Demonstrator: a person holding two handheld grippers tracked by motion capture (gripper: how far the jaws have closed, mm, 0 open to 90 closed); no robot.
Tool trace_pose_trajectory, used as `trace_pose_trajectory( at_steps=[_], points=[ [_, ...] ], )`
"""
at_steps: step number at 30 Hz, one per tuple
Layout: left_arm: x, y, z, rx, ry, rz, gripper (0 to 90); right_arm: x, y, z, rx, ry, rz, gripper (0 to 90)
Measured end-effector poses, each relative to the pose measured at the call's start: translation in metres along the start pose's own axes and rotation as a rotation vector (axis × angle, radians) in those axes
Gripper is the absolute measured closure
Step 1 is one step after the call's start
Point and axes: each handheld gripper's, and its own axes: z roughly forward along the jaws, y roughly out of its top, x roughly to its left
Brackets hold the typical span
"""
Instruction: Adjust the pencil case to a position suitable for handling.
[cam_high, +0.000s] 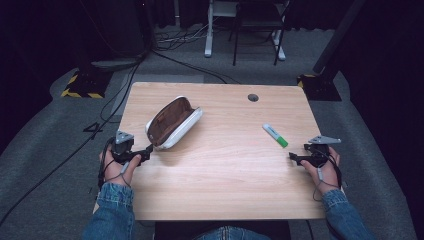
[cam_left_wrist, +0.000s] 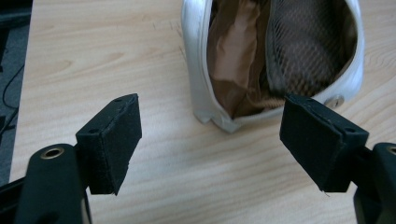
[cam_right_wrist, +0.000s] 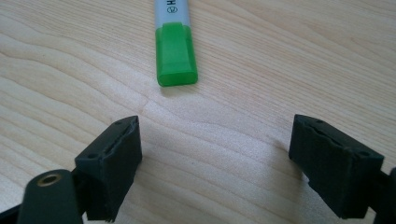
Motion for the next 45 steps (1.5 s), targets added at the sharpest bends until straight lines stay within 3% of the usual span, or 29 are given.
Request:
trace_pose_trajectory(
  at_steps=[13,17,37,39,45],
  points=[
    [-0.001,0.019,0.010,-0.078,0.002,0.014,20.1,0.000,0.000,0.000,-0.001,-0.001,0.000,16.9],
    [0.000,0.024,0.017,-0.081,0.018,0.023,20.1,0.000,0.000,0.000,0.000,0.000,0.000,16.9],
    [0.006,0.039,0.059,-0.089,-0.012,0.030,22.4,0.000,0.000,0.000,-0.002,-0.001,0.000,16.9],
    [0.008,0.039,0.064,-0.106,-0.019,0.020,23.9,0.000,0.000,0.000,-0.001,0.000,-0.001,17.0],
    [0.013,0.036,0.077,-0.088,-0.033,-0.014,27.8,0.000,0.000,0.000,-0.002,-0.001,0.000,17.1]
  ],
)
